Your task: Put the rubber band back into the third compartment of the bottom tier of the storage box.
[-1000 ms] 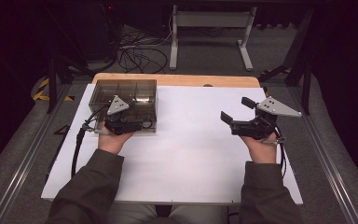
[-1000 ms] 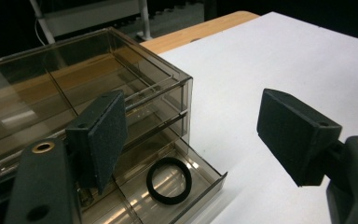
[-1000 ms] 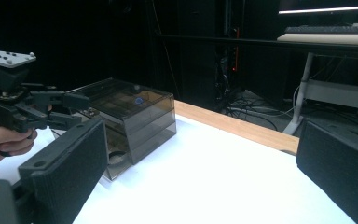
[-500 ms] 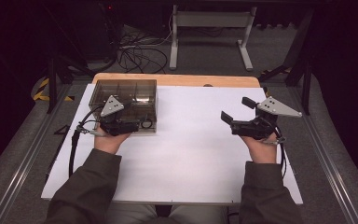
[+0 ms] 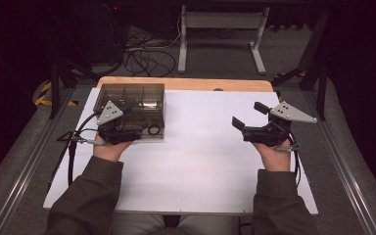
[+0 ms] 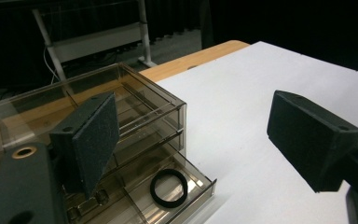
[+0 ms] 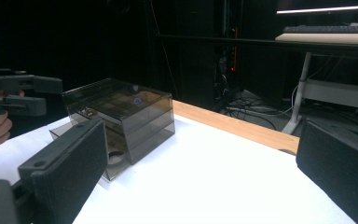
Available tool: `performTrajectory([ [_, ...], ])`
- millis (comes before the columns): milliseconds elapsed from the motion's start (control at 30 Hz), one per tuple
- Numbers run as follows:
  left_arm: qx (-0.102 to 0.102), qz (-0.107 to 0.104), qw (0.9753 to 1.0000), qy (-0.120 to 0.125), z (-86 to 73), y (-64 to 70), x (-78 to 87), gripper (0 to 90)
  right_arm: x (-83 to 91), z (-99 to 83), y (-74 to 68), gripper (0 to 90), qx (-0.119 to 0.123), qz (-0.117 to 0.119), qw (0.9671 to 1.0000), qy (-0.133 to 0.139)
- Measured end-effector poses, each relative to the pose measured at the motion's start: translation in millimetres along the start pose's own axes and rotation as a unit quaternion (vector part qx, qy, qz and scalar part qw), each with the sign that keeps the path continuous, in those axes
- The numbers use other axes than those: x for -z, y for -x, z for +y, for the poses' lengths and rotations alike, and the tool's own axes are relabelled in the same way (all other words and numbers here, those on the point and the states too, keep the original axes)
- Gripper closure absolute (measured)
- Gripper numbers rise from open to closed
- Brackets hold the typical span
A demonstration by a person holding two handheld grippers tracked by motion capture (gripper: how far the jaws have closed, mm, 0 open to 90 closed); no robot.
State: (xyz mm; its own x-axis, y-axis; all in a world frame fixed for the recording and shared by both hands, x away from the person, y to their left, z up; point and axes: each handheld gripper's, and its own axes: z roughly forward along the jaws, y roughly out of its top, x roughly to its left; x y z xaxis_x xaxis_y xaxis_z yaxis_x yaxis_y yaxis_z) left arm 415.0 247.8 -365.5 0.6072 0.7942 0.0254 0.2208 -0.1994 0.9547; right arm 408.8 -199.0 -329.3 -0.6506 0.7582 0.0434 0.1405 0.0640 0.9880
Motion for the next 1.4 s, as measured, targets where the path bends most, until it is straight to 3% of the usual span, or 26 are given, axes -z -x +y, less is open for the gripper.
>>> performTrajectory([
  [167, -0.003, 0.014, 0.9998, 0.011, 2.3, 0.3, 8.1, 12.4, 0.5, -0.4, 0.5, 2.7, -0.002, -0.002, 1.0, 0.0],
  [667, 0.001, 0.011, 0.9993, 0.035, 7.6, 0.7, 31.1, 11.8, -1.3, -2.4, -0.7, 2.7, -0.003, 0.0, 1.0, -0.002],
  [1400, 0.011, 0.014, 0.9957, 0.091, 10.5, -6.0, 64.9, 11.8, -1.4, -5.1, -1.8, 2.7, -0.005, 0.0, 1.0, -0.004],
])
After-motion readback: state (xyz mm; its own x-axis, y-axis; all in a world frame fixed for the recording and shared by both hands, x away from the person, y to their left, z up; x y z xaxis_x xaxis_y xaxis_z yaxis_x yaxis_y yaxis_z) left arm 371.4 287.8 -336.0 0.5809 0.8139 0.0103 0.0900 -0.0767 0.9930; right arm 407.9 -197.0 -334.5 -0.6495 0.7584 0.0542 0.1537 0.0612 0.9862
